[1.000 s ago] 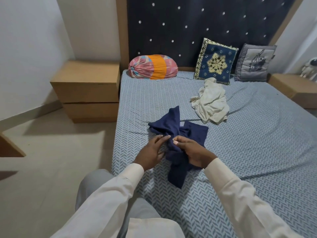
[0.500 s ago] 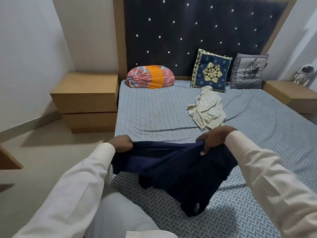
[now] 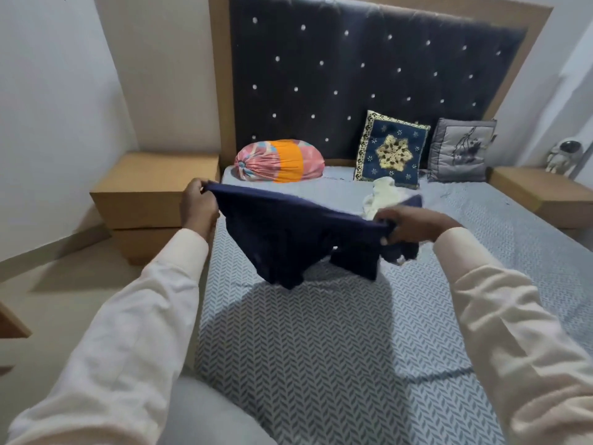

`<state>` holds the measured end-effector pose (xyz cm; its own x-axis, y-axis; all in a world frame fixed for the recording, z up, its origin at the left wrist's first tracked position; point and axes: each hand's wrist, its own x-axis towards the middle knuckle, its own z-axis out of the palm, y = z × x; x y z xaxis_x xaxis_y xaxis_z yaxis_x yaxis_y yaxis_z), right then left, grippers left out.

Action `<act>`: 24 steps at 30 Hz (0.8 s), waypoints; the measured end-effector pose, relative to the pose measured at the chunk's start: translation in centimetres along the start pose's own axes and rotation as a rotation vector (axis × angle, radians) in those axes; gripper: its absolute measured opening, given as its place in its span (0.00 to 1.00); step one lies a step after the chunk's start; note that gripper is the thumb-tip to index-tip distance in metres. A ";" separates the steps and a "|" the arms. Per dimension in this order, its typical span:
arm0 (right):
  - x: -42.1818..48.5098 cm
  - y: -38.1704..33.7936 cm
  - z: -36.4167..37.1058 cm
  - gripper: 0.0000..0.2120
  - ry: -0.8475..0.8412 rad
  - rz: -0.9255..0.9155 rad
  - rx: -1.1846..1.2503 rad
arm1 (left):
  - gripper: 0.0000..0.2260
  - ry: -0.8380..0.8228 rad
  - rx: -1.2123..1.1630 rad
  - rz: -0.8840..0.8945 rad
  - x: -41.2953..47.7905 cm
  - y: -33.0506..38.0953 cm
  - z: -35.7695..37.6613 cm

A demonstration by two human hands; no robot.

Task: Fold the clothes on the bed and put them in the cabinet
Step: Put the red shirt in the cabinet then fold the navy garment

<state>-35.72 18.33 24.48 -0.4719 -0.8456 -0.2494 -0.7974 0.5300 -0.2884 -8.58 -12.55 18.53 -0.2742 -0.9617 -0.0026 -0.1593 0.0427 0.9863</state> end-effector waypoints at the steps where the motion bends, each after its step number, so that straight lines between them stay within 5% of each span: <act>1: -0.4 0.3 1.2 0.11 -0.155 0.006 0.038 | 0.13 -0.012 -0.021 -0.064 -0.5 -1.1 0.1; 4: -1.5 2.2 6.2 0.06 -0.463 0.088 0.340 | 0.09 -0.091 -0.200 -0.265 -3.7 -4.7 0.7; 7: -2.8 3.9 8.9 0.11 -0.559 0.177 0.587 | 0.06 -0.151 -0.237 -0.315 -5.2 -7.0 0.1; 14: -1.6 6.4 11.8 0.21 -0.151 0.223 0.768 | 0.09 -0.286 -0.413 -0.332 -4.3 -8.7 0.2; 16: 0.3 8.4 13.8 0.27 -0.057 0.235 0.696 | 0.11 -0.259 -0.254 -0.292 -4.8 -10.3 1.0; 19: 1.5 9.9 16.9 0.14 -0.057 0.269 0.569 | 0.14 -0.303 0.139 -0.282 -5.6 -16.0 2.6; 24: 1.4 11.0 18.9 0.14 0.032 0.323 0.505 | 0.14 -0.498 0.589 -0.246 -9.8 -21.1 4.0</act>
<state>-38.02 24.10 3.46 -0.6779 -0.6342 -0.3719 -0.3380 0.7181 -0.6083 -6.37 -2.97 -2.91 -0.5340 -0.7346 -0.4185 -0.7057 0.1148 0.6991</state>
